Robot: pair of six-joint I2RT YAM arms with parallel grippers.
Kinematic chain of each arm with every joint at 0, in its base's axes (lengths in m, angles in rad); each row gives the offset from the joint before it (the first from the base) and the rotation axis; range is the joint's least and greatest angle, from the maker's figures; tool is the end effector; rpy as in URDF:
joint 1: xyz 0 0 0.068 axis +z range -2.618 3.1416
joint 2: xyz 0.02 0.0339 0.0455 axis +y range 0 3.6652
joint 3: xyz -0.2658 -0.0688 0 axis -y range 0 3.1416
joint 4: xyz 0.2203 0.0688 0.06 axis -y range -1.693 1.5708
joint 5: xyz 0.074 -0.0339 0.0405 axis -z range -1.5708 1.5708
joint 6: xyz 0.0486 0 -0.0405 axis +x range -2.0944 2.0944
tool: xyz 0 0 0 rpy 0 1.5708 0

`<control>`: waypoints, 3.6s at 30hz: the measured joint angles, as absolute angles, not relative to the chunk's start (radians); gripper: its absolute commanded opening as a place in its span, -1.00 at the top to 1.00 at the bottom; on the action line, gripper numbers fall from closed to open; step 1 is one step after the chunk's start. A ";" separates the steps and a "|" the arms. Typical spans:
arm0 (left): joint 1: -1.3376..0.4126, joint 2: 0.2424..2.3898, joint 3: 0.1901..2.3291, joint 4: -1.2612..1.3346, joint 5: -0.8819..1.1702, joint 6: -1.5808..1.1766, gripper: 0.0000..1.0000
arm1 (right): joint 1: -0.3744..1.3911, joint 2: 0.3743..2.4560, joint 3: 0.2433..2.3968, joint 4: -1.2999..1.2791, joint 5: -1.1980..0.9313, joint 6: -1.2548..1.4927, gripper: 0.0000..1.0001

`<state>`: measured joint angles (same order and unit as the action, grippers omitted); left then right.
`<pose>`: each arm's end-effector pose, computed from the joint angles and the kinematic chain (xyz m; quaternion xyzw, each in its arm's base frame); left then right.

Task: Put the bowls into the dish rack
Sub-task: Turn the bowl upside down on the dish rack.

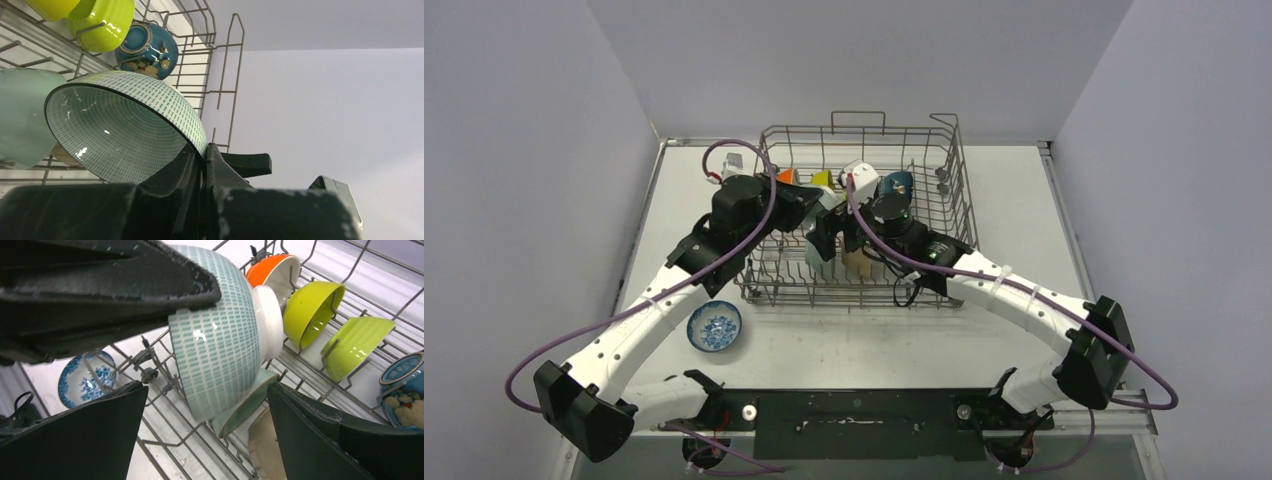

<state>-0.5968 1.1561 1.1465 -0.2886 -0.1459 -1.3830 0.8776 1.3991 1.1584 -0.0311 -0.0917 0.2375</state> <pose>0.2111 -0.1349 0.3788 -0.3473 0.7244 -0.4633 0.3742 0.2015 0.2496 0.3483 -0.2766 0.7464 0.3506 0.4933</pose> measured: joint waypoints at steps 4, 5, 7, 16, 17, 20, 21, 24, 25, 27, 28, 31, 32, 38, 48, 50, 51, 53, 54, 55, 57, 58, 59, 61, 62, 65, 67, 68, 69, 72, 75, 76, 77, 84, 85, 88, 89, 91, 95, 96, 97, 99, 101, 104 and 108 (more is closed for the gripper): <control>-0.600 1.156 1.125 -0.260 -0.141 -1.413 1.00 | 0.889 1.441 1.200 -0.040 -0.028 0.229 -0.61; -0.600 1.155 1.114 -0.255 -0.138 -1.422 1.00 | 0.893 1.446 1.203 -0.040 -0.014 0.226 -0.53; -0.600 1.155 1.097 -0.253 -0.133 -1.433 1.00 | 0.900 1.453 1.207 -0.040 0.010 0.220 -0.36; -0.600 1.152 1.055 -0.228 -0.125 -1.467 1.00 | 0.918 1.470 1.210 -0.061 0.138 0.179 0.70; -0.602 1.151 1.051 -0.228 -0.125 -1.474 1.00 | 0.921 1.471 1.210 -0.065 0.153 0.172 0.76; -0.604 1.151 1.043 -0.216 -0.123 -1.487 0.81 | 0.925 1.476 1.210 -0.065 0.185 0.163 0.89; -0.606 1.151 1.039 -0.207 -0.123 -1.489 0.64 | 0.925 1.479 1.210 -0.065 0.196 0.162 0.89; -0.609 1.145 1.018 -0.169 -0.099 -1.474 0.19 | 0.922 1.487 1.210 -0.070 0.202 0.170 0.89; -0.608 1.140 1.011 -0.145 -0.094 -1.463 0.02 | 0.916 1.487 1.210 -0.081 0.200 0.171 0.89; -0.598 1.126 0.995 -0.088 -0.080 -1.439 -0.25 | 0.907 1.487 1.210 -0.087 0.191 0.177 0.89; -0.592 1.116 0.981 -0.053 -0.070 -1.426 -0.37 | 0.896 1.487 1.210 -0.089 0.181 0.183 0.89; -0.567 1.068 0.915 0.055 -0.048 -1.388 -0.61 | 0.860 1.487 1.210 -0.095 0.115 0.205 0.89; -0.557 1.053 0.899 0.079 -0.044 -1.377 -0.63 | 0.841 1.487 1.210 -0.100 0.087 0.215 0.89; -0.436 0.953 0.848 0.182 0.025 -1.293 -0.79 | 0.700 1.487 1.210 -0.118 -0.101 0.275 0.89; -0.278 0.867 0.850 0.002 0.231 -0.982 -0.90 | 0.551 1.553 1.210 -0.107 -0.515 0.385 0.89; -0.269 0.870 0.849 -0.040 0.287 -0.941 -0.90 | 0.540 1.578 1.210 -0.097 -0.598 0.415 0.89; -0.264 0.872 0.848 -0.050 0.320 -0.925 -0.90 | 0.536 1.585 1.210 -0.090 -0.627 0.426 0.89; -0.257 0.876 0.841 -0.055 0.389 -0.900 -0.90 | 0.530 1.605 1.210 -0.067 -0.694 0.456 0.89; -0.255 0.879 0.833 -0.050 0.423 -0.894 -0.90 | 0.530 1.614 1.210 -0.053 -0.725 0.471 0.89; -0.254 0.881 0.820 -0.040 0.455 -0.890 -0.90 | 0.531 1.621 1.210 -0.042 -0.751 0.485 0.89; -0.253 0.886 0.783 -0.006 0.514 -0.894 -0.90 | 0.531 1.629 1.210 -0.019 -0.799 0.513 0.89; -0.253 0.891 0.765 0.013 0.543 -0.900 -0.90 | 0.531 1.629 1.210 -0.009 -0.813 0.522 0.89; -0.253 0.897 0.747 0.030 0.567 -0.908 -0.90 | 0.531 1.629 1.210 0.002 -0.829 0.532 0.89; -0.253 0.913 0.719 0.057 0.608 -0.921 -0.90 | 0.532 1.629 1.210 0.029 -0.859 0.551 0.89; -0.253 0.919 0.712 0.062 0.618 -0.925 -0.90 | 0.532 1.629 1.210 0.035 -0.866 0.558 0.89; -0.257 0.932 0.696 0.075 0.638 -0.937 -0.90 | 0.532 1.629 1.210 0.055 -0.886 0.574 0.89; -0.262 0.932 0.689 0.089 0.638 -0.942 -0.90 | 0.531 1.629 1.210 0.064 -0.896 0.582 0.89; -0.266 0.932 0.685 0.102 0.638 -0.945 -0.89 | 0.531 1.629 1.210 0.067 -0.900 0.586 0.89; -0.270 0.933 0.680 0.117 0.638 -0.951 -0.88 | 0.532 1.629 1.210 0.068 -0.902 0.590 0.89; -0.282 0.946 0.664 0.173 0.637 -0.972 -0.85 | 0.532 1.629 1.210 0.071 -0.909 0.596 0.89; -0.299 0.976 0.657 0.216 0.633 -0.991 -0.83 | 0.532 1.629 1.210 0.075 -0.913 0.600 0.89; -0.305 0.987 0.657 0.230 0.630 -0.994 -0.82 | 0.532 1.629 1.210 0.075 -0.915 0.601 0.89; -0.310 0.997 0.657 0.241 0.628 -0.995 -0.81 | 0.532 1.629 1.210 0.075 -0.915 0.601 0.89; -0.350 1.046 0.661 0.288 0.606 -1.003 -0.52 | 0.532 1.629 1.210 0.075 -0.917 0.605 0.89; -0.353 1.050 0.665 0.292 0.604 -1.005 -0.50 | 0.532 1.629 1.210 0.075 -0.917 0.605 0.89; -0.358 1.060 0.670 0.301 0.598 -1.008 -0.49 | 0.531 1.629 1.210 0.075 -0.915 0.608 0.89; -0.358 1.061 0.670 0.303 0.596 -1.008 -0.49 | 0.531 1.629 1.210 0.075 -0.913 0.608 0.89; -0.358 1.061 0.670 0.304 0.592 -1.009 -0.55 | 0.531 1.630 1.210 0.075 -0.908 0.609 0.89; -0.361 1.062 0.671 0.310 0.582 -1.010 -0.67 | 0.532 1.630 1.210 0.075 -0.909 0.611 0.89; -0.361 1.063 0.672 0.310 0.580 -1.009 -0.67 | 0.533 1.630 1.210 0.075 -0.909 0.611 0.89; -0.363 1.063 0.674 0.311 0.578 -1.008 -0.67 | 0.535 1.630 1.210 0.075 -0.909 0.611 0.89; -0.366 1.063 0.683 0.310 0.571 -1.002 -0.66 | 0.538 1.631 1.210 0.075 -0.909 0.611 0.89; -0.368 1.063 0.696 0.302 0.558 -0.986 -0.61 | 0.538 1.631 1.210 0.075 -0.908 0.611 0.89; -0.375 1.063 0.718 0.271 0.537 -0.965 -0.49 | 0.538 1.631 1.210 0.075 -0.909 0.611 0.89; -0.386 1.063 0.727 0.239 0.511 -0.947 -0.40 | 0.538 1.631 1.210 0.075 -0.914 0.611 0.89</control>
<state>-0.3859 1.0626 0.7265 0.2394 0.5110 -0.9474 0.5381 1.6314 1.2098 0.0753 -0.9138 0.6109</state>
